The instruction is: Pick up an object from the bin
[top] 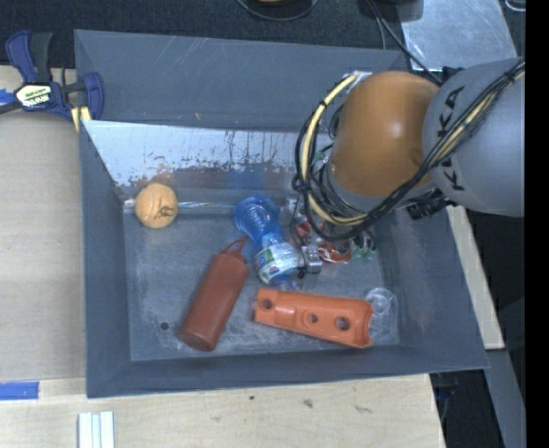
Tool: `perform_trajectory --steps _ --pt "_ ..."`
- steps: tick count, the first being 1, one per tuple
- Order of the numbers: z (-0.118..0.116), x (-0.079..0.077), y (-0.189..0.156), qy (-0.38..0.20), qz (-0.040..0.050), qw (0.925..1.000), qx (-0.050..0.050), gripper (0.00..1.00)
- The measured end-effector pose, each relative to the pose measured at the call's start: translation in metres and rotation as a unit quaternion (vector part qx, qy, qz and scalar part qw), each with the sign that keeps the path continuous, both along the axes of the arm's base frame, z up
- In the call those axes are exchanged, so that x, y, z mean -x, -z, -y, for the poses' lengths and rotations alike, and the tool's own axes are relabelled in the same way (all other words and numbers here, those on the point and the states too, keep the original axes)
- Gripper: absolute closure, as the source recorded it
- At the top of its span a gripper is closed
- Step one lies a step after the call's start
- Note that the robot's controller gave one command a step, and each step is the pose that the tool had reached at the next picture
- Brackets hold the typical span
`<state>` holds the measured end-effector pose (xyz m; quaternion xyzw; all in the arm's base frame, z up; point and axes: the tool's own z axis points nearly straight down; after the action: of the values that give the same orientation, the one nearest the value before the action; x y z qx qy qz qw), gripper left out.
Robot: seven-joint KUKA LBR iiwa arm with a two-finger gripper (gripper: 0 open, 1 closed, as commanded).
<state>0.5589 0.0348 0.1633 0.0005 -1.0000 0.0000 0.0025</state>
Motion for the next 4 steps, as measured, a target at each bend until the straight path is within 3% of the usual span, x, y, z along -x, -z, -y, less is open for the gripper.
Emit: perform_trajectory --steps 1,2,3,4 --pt "0.0 -0.002 -0.005 0.001 0.0043 1.0 0.0 0.0" --pt "0.035 0.077 0.093 0.044 0.0012 0.999 0.0 0.0" --pt "0.028 0.052 0.037 -0.025 0.0062 0.9997 0.0 0.0" --pt "0.035 0.076 0.093 0.044 0.0023 0.999 0.0 0.0"
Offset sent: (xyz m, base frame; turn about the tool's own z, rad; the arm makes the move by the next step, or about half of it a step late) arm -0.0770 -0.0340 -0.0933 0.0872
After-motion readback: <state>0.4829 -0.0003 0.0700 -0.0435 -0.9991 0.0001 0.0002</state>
